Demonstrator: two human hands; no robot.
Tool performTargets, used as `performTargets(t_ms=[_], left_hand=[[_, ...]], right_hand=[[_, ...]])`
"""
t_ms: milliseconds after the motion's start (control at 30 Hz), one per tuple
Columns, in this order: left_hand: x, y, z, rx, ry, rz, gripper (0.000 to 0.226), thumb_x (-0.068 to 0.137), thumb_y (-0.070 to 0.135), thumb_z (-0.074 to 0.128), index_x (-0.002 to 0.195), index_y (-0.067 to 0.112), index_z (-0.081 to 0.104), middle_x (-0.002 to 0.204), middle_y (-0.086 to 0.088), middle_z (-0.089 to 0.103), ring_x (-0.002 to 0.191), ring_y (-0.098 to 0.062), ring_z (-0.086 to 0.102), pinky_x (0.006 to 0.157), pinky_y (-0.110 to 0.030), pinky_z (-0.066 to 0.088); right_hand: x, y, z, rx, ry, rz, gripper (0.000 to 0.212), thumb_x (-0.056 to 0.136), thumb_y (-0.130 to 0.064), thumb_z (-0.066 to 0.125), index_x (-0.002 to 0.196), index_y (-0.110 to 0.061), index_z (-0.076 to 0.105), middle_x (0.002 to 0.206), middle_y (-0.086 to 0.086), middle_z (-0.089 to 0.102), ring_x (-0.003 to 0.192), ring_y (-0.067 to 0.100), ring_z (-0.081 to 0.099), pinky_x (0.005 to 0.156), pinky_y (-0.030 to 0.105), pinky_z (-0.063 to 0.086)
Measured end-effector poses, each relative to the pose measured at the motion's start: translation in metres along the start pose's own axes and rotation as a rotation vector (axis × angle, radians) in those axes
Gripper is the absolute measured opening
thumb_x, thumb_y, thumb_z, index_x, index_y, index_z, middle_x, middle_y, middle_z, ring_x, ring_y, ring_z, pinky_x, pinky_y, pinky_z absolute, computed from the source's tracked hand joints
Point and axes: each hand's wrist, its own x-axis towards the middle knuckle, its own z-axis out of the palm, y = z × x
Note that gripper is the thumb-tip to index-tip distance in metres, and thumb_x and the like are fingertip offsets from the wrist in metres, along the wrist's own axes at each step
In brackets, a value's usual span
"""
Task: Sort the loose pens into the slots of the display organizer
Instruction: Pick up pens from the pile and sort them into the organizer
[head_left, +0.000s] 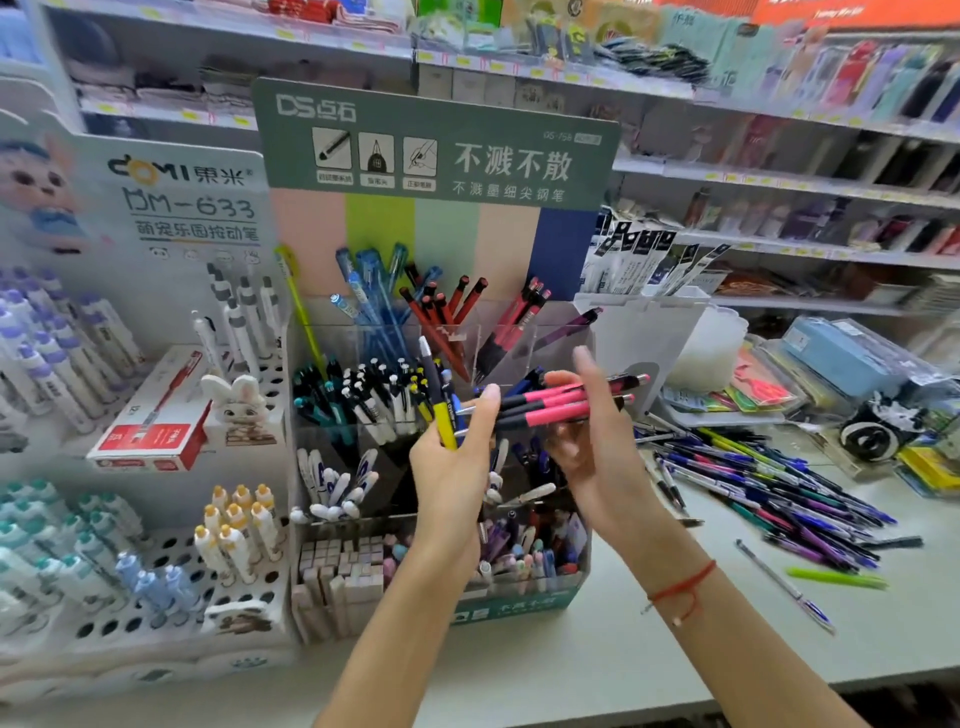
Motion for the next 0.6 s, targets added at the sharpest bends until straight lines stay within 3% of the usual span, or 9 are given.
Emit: performTargets(t_ms=[67,133,200,300,367,500,600], left_hand=[[0.004,0.004,0.001,0.042,-0.018,0.012,0.035,0.086,0.044,0.064,0.068,0.016,0.054,0.055,0.001,0.039,0.046,-0.009,0.032,0.043,-0.017,0.033],[0.010,0.007,-0.004,0.044,-0.050,0.027,0.040,0.088,0.049,0.060,0.068,0.016,0.051,0.056,0.004,0.037,0.047,-0.008,0.028,0.045,-0.019,0.028],[0.016,0.010,-0.014,-0.003,-0.055,0.023,0.038,0.092,0.049,0.052,0.082,0.014,0.062,0.057,0.007,0.038,0.046,-0.006,0.028,0.043,-0.018,0.023],[0.021,0.013,-0.029,-0.081,-0.010,-0.016,0.033,0.095,0.044,0.049,0.099,0.017,0.067,0.056,0.008,0.041,0.044,-0.004,0.029,0.040,-0.017,0.019],[0.023,0.012,-0.034,-0.110,0.000,-0.030,0.032,0.095,0.042,0.049,0.097,0.016,0.067,0.055,0.008,0.042,0.043,-0.005,0.028,0.039,-0.017,0.018],[0.024,0.013,-0.041,-0.107,0.007,-0.065,0.030,0.095,0.039,0.051,0.096,0.014,0.067,0.053,0.008,0.043,0.041,-0.005,0.027,0.036,-0.016,0.018],[0.026,0.013,-0.047,-0.091,0.005,-0.075,0.030,0.094,0.038,0.051,0.098,0.013,0.067,0.053,0.009,0.044,0.040,-0.004,0.028,0.035,-0.015,0.019]], right_hand=[[0.010,-0.010,0.004,-0.132,0.116,-0.036,0.024,0.094,-0.028,0.056,0.083,-0.008,0.064,0.066,0.003,0.059,0.040,0.001,0.051,0.040,0.011,0.038],[0.023,-0.023,0.005,-0.183,0.162,-0.122,0.025,0.097,-0.022,0.052,0.078,-0.009,0.063,0.059,-0.004,0.060,0.038,-0.001,0.049,0.038,0.010,0.035],[0.044,-0.037,0.005,-0.249,0.224,-0.257,0.026,0.097,-0.023,0.054,0.074,-0.016,0.064,0.052,-0.011,0.062,0.043,-0.002,0.052,0.043,0.012,0.039],[0.087,-0.055,0.009,-0.481,0.341,-0.462,0.027,0.093,-0.032,0.059,0.068,-0.026,0.067,0.060,-0.011,0.067,0.061,0.006,0.064,0.065,0.026,0.052],[0.114,-0.058,0.015,-0.655,0.344,-0.565,0.029,0.090,-0.035,0.061,0.063,-0.026,0.066,0.064,-0.007,0.066,0.067,0.012,0.065,0.074,0.032,0.053],[0.146,-0.049,0.026,-0.966,0.203,-0.636,0.041,0.086,-0.028,0.067,0.049,-0.017,0.052,0.048,-0.006,0.051,0.046,0.010,0.048,0.053,0.028,0.038],[0.155,-0.045,0.032,-1.232,0.189,-0.536,0.041,0.077,-0.048,0.071,0.058,-0.014,0.060,0.054,-0.002,0.055,0.059,0.021,0.057,0.052,0.027,0.036]])
